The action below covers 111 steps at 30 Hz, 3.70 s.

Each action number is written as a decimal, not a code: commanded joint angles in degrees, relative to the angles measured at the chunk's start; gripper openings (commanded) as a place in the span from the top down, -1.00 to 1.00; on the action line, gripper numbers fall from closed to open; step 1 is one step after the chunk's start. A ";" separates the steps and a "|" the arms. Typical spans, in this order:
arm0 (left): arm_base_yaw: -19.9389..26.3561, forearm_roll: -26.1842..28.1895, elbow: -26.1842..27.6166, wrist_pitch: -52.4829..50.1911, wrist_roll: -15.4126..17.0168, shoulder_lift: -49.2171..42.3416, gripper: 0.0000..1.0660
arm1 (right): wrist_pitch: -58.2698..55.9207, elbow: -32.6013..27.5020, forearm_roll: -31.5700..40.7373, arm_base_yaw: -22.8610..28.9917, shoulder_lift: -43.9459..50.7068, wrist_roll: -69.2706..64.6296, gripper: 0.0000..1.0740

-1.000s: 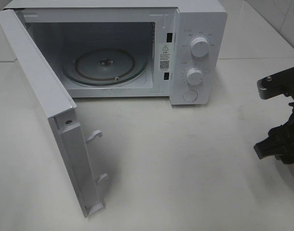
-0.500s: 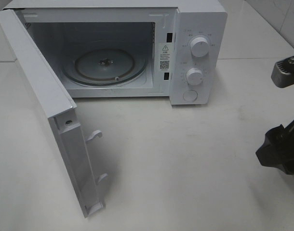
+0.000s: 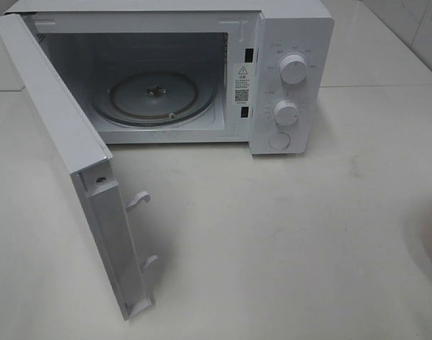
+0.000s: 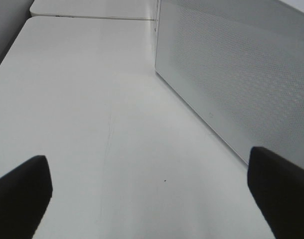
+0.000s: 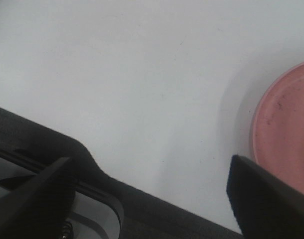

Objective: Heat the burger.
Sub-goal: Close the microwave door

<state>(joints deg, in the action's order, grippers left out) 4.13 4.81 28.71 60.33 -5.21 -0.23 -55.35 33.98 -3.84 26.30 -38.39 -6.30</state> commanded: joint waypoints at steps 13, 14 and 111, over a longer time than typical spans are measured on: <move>0.00 0.52 -0.23 -0.86 0.11 -1.15 -0.88 | -4.24 -4.70 -1.43 -6.07 25.90 0.40 -0.42; 0.00 0.52 -0.23 -0.86 0.11 -1.15 -0.88 | -4.24 -4.76 -1.43 -8.77 28.48 0.40 -0.42; 0.00 0.97 -0.80 -21.37 0.00 17.65 0.67 | -4.18 -4.93 -1.38 -20.17 40.16 0.63 -0.40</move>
<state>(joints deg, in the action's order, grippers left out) 4.13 5.44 29.45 43.43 -5.21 15.47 -59.59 29.16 -4.87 6.36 0.23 -6.30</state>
